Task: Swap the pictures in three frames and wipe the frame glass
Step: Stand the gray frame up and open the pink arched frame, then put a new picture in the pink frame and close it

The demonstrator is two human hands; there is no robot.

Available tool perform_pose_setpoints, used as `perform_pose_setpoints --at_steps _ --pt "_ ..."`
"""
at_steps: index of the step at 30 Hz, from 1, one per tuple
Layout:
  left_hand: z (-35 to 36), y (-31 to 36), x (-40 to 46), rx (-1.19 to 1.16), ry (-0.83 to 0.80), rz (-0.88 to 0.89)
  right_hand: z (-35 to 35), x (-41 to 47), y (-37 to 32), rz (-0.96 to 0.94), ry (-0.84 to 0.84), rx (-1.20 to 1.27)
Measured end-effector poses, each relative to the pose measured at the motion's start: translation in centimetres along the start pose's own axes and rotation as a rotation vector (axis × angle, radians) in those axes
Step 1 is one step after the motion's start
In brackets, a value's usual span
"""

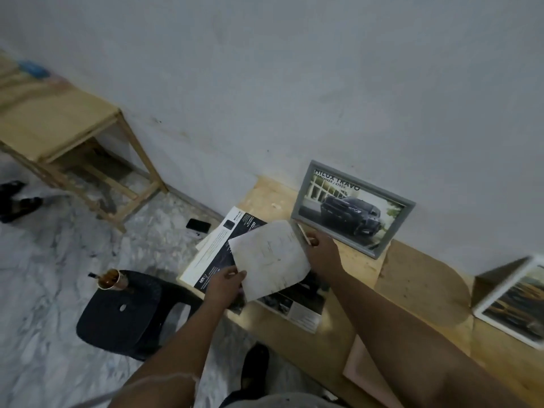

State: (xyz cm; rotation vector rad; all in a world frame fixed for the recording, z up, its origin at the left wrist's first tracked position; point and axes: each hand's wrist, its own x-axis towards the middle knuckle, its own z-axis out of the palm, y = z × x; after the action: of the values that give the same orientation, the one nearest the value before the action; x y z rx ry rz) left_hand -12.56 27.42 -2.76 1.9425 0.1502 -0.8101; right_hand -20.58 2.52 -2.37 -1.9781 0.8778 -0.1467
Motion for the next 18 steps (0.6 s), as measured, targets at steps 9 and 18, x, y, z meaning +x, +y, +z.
perform_pose_setpoints --at_steps 9,18 --pt "-6.4 -4.3 4.6 0.003 0.036 -0.092 11.0 8.0 -4.0 0.048 -0.328 -0.076" --pt "-8.1 -4.9 6.2 0.758 -0.083 0.161 9.9 7.2 -2.0 -0.063 -0.329 -0.451"
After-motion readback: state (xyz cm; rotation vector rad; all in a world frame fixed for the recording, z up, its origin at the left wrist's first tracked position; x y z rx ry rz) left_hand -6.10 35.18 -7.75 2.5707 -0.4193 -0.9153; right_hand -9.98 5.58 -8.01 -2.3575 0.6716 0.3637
